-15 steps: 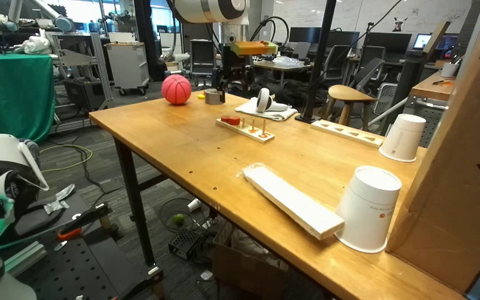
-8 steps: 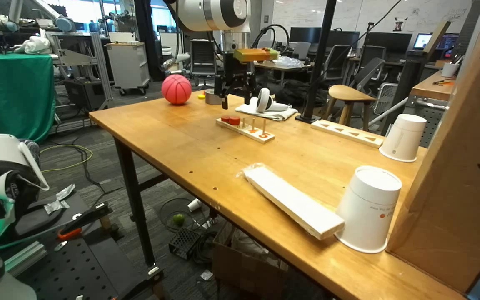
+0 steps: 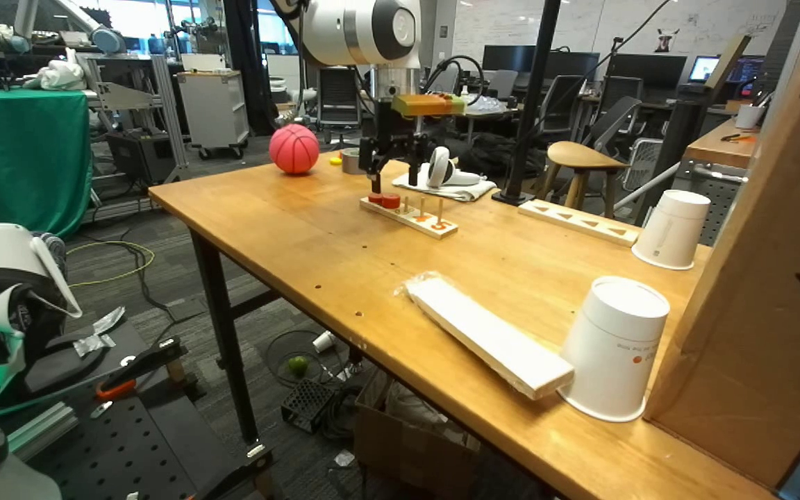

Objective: Move the orange discs to the first right position on the wooden board

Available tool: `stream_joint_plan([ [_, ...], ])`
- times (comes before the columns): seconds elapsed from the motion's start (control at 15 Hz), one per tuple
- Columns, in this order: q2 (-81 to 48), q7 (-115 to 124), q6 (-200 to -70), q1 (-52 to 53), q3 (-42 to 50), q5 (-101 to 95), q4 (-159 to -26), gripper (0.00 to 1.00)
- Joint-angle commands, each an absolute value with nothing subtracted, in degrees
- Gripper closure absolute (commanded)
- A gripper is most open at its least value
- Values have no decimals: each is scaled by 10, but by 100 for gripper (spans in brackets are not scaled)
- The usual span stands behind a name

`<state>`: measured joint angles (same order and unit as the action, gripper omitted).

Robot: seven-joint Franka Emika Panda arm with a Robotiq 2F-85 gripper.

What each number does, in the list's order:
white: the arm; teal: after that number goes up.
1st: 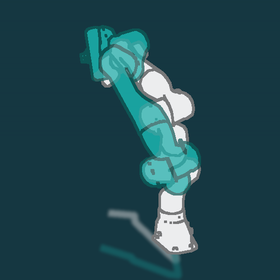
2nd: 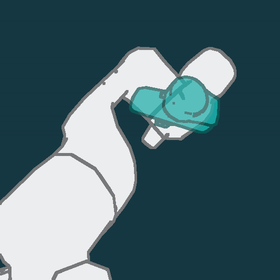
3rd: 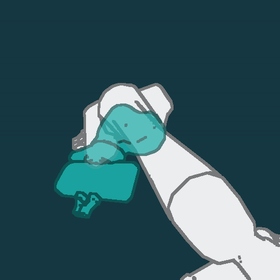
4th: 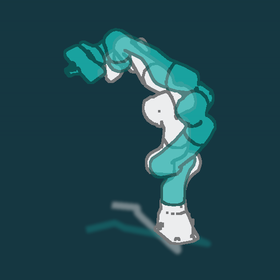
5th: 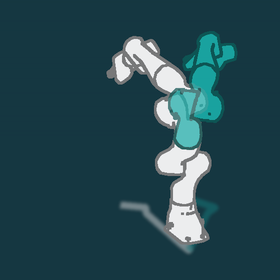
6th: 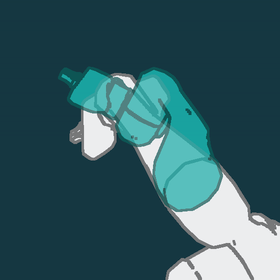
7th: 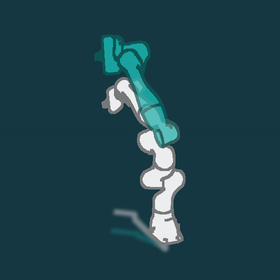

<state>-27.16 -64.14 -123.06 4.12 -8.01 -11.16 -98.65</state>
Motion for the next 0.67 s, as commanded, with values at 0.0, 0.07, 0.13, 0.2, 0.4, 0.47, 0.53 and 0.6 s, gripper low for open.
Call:
stream_joint_plan([
  [0.0, -278, -624, -1238, 50, -75, -130, -973, 0],
  [0.07, -276, -622, -1239, 50, -75, -128, -975, 0],
  [0.13, -274, -620, -1241, 50, -76, -128, -976, 0],
  [0.2, -274, -617, -1243, 51, -75, -129, -977, 0],
  [0.4, -275, -608, -1245, 53, -74, -132, -978, 0],
  [0.47, -275, -603, -1246, 54, -72, -134, -979, 0],
  [0.53, -276, -600, -1246, 53, -72, -134, -978, 0],
  [0.6, -276, -597, -1247, 51, -72, -132, -978, 0],
])
